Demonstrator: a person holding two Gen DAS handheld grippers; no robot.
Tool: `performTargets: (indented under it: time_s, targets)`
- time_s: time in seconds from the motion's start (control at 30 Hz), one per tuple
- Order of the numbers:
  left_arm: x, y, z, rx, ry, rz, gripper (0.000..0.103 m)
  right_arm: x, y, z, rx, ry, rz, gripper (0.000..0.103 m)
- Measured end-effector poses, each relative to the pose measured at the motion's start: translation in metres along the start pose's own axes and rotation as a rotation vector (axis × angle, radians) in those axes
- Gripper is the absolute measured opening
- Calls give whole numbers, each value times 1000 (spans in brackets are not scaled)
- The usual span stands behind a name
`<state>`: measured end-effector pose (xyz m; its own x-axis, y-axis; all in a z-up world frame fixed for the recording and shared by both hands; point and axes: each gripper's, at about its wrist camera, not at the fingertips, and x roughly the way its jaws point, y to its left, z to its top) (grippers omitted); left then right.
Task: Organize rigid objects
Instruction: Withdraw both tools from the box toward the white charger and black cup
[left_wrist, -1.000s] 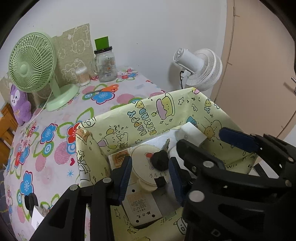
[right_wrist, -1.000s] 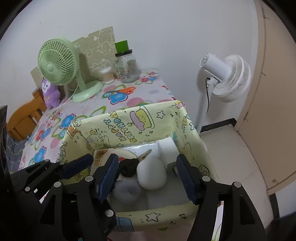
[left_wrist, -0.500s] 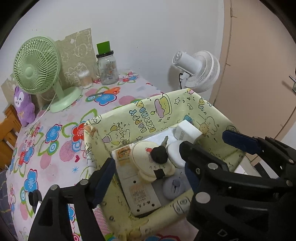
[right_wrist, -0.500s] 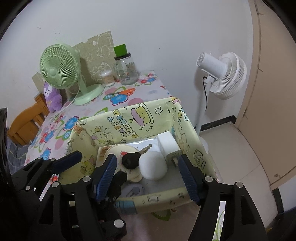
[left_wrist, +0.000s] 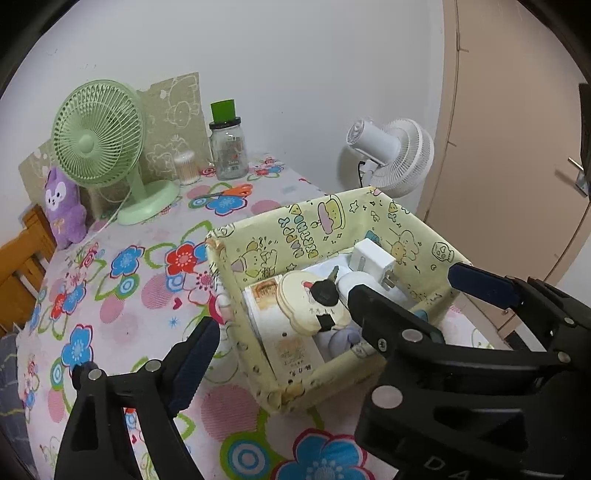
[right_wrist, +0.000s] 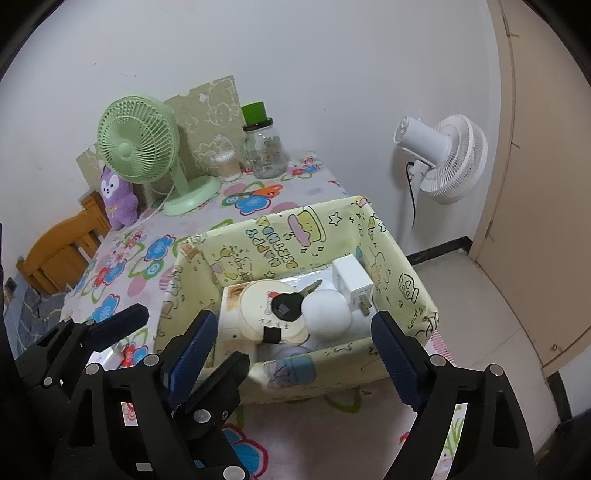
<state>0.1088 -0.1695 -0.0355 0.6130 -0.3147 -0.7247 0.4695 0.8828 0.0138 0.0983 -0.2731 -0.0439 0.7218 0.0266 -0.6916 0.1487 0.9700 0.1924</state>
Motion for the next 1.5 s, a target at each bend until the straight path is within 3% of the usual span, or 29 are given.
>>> performTargets:
  time_s: [0.67,1.5]
  targets:
    - [-43,33,-26,-39,-55,49,93,-26,47,-18,-38,-39,23,91]
    - [-69,68,-66,-103,-74,111,95,-38,95,-46,-109,-50,49,91]
